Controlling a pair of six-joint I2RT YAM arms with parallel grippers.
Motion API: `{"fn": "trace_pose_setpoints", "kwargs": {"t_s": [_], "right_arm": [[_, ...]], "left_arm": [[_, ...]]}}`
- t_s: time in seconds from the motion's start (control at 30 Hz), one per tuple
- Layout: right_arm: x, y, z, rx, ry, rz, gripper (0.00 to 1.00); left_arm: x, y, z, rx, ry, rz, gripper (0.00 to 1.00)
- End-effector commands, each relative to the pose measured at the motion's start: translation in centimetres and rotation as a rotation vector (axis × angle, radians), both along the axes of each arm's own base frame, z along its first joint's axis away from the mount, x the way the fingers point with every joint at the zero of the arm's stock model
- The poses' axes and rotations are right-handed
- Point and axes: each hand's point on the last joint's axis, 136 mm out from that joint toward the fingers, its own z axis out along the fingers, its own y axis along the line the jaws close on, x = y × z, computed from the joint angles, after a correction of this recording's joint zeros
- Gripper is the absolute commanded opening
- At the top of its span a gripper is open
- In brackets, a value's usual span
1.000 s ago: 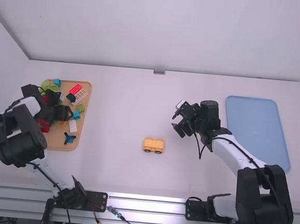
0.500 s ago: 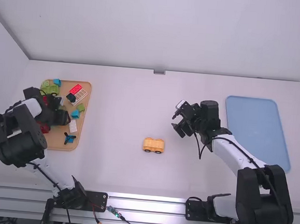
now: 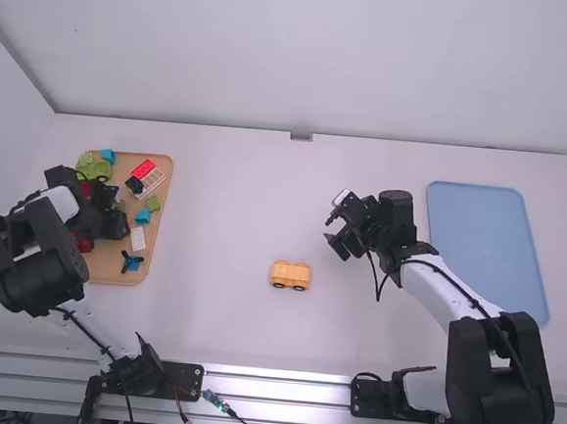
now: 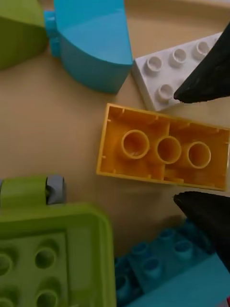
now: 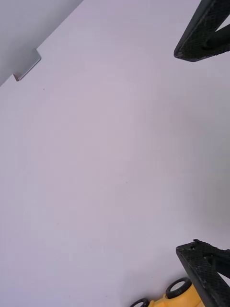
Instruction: Assemble lego blocks to make yellow taxi
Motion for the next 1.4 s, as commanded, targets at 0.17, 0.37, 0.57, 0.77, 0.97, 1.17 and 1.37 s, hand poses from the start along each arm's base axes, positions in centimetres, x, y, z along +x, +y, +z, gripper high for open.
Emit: {"fn": "trace_pose_setpoints", "kwargs": {"t_s": [0.17,0.37,0.57,0.77,0.97,1.17,1.37], "right_arm": [[0.0,-0.2,0.7,0.007,-0.016,-0.009,0.99],[0.0,-0.2,0.7,0.007,-0.017,-0.009,0.99],[0.0,-0.2,0.7,0.008,-0.015,-0.009,0.99],[-0.1,0.0,0.8,0.014,-0.015,-0.003,0.99],[0.5,1.4,2.7,0.187,0.012,-0.054,0.99],[0.2,3.9,5.7,0.417,0.062,-0.011,0.99],[-0.7,6.2,8.1,0.537,0.070,0.081,0.99]], "left_arm": [[-0.8,-1.0,-2.3,-0.005,-0.002,-0.022,0.44],[-0.8,-1.1,-2.5,-0.005,-0.004,-0.022,0.36],[-0.3,-0.7,-2.3,-0.003,-0.025,0.022,0.24],[0.4,-1.2,-2.0,-0.033,-0.064,0.010,0.16],[2.0,-3.0,0.4,-0.143,-0.191,-0.029,0.02],[2.4,-4.3,4.6,-0.169,-0.287,-0.041,0.02],[2.3,-10.6,9.9,-0.267,-0.570,-0.265,0.02]]}}
